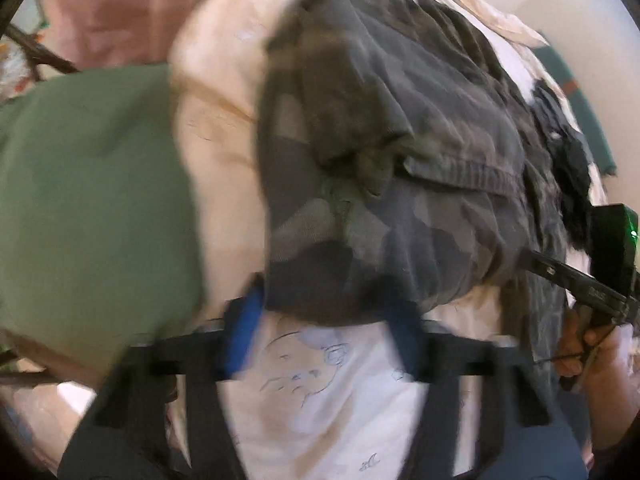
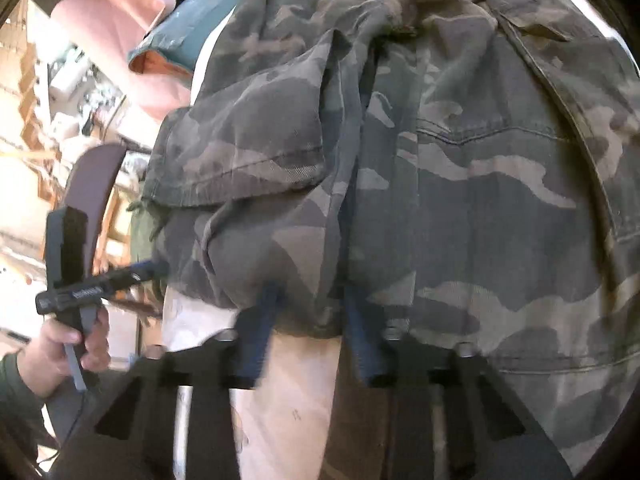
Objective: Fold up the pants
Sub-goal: 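Lift the hems with both grippers and fold them toward the waistband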
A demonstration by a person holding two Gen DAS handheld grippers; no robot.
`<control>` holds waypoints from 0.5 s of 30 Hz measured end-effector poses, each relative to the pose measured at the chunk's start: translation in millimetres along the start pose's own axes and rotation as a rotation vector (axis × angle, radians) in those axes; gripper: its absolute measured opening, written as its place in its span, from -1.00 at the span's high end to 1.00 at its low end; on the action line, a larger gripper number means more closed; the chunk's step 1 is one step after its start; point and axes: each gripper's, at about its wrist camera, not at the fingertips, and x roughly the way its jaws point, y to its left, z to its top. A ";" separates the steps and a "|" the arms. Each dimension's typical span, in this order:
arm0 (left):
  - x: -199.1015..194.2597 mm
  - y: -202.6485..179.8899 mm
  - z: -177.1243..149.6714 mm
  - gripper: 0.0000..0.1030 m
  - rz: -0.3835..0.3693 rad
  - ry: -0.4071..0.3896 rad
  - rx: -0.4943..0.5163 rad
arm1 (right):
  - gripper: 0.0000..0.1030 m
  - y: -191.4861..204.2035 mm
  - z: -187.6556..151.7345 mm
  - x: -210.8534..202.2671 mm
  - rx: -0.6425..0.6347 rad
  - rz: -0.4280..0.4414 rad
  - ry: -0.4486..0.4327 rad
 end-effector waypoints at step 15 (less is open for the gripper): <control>-23.0 -2.5 -1.6 0.89 0.016 0.000 0.139 | 0.80 -1.5 -12.5 -1.3 0.026 -0.041 0.038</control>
